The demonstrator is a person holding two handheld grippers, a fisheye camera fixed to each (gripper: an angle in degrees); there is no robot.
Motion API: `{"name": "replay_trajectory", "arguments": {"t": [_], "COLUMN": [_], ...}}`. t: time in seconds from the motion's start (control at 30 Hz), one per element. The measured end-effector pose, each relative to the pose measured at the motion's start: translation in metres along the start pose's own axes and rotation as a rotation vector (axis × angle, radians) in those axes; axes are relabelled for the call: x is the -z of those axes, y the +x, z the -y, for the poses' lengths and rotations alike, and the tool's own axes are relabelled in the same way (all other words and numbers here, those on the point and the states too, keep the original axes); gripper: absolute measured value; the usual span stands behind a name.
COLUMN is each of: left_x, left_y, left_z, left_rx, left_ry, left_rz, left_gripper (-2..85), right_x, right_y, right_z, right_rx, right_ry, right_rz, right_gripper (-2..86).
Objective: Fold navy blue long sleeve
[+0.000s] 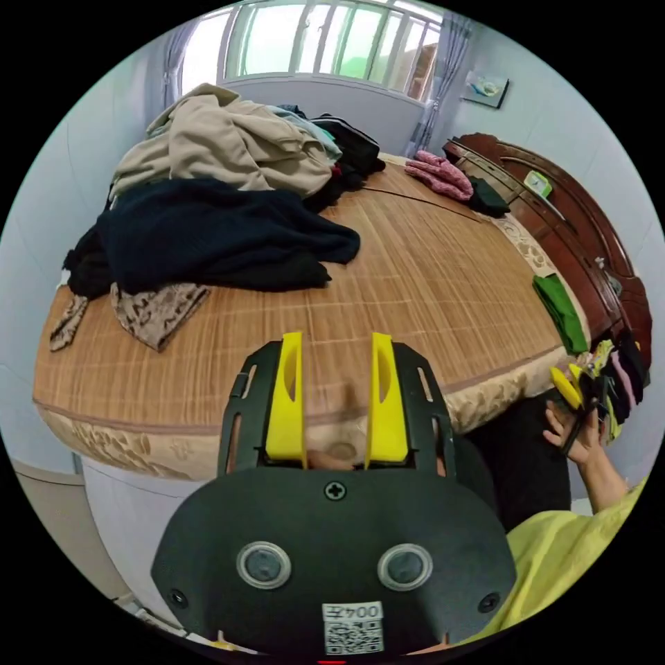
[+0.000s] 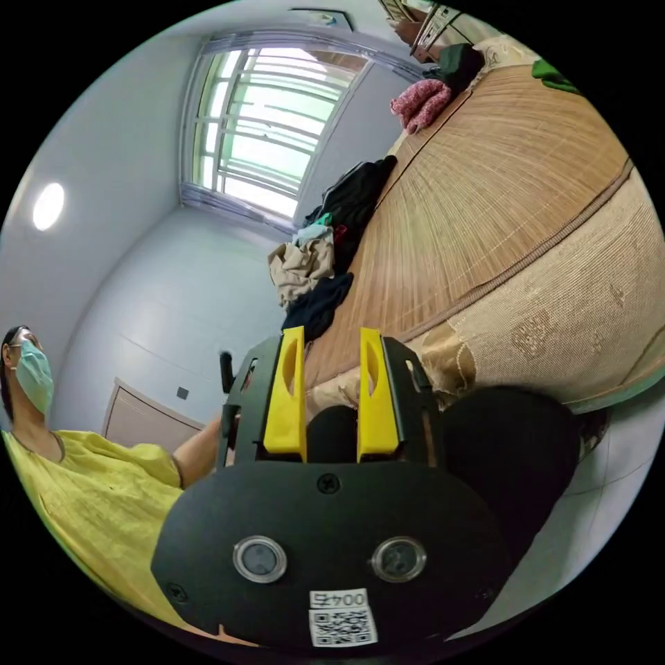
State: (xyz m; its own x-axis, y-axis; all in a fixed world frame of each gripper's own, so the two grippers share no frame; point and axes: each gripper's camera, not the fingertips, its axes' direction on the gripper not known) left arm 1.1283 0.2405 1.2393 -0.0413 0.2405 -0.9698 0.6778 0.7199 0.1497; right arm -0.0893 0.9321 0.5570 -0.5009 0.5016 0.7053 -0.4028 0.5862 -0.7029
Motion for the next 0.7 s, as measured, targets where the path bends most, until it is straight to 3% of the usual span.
{"name": "replay_trajectory", "arguments": {"t": [0.27,0.43,0.57,0.7], "left_x": [-0.109,-0.203,-0.236,-0.200], "left_y": [-0.028,-0.051,-0.082,-0.125], "left_z": [0.104,0.144,0.152,0.161], "left_rx": [-0.139,-0.208,-0.190,-0.127], "left_ry": [-0.077,-0.277,-0.353,-0.248], "left_rz": [0.332,0.570,0.538,0.340], "left_gripper": [15.2,11.4,5.2,2.7], "right_x": [0.006,-0.006,-0.016,-0.022], "right_y": [0.044,0.043,0.039,0.035], "right_z": [-0.020,-0.027,-0.036,-0.047], "right_rx": [-0.197,-0.159,-0.125,-0.102], "right_ry": [-0.061,-0.123,-0.140,-0.135], "right_rz": [-0.002,-0.061,-0.127,-0.148], "right_gripper": [11.8,11.1,8.3,7.7]}}
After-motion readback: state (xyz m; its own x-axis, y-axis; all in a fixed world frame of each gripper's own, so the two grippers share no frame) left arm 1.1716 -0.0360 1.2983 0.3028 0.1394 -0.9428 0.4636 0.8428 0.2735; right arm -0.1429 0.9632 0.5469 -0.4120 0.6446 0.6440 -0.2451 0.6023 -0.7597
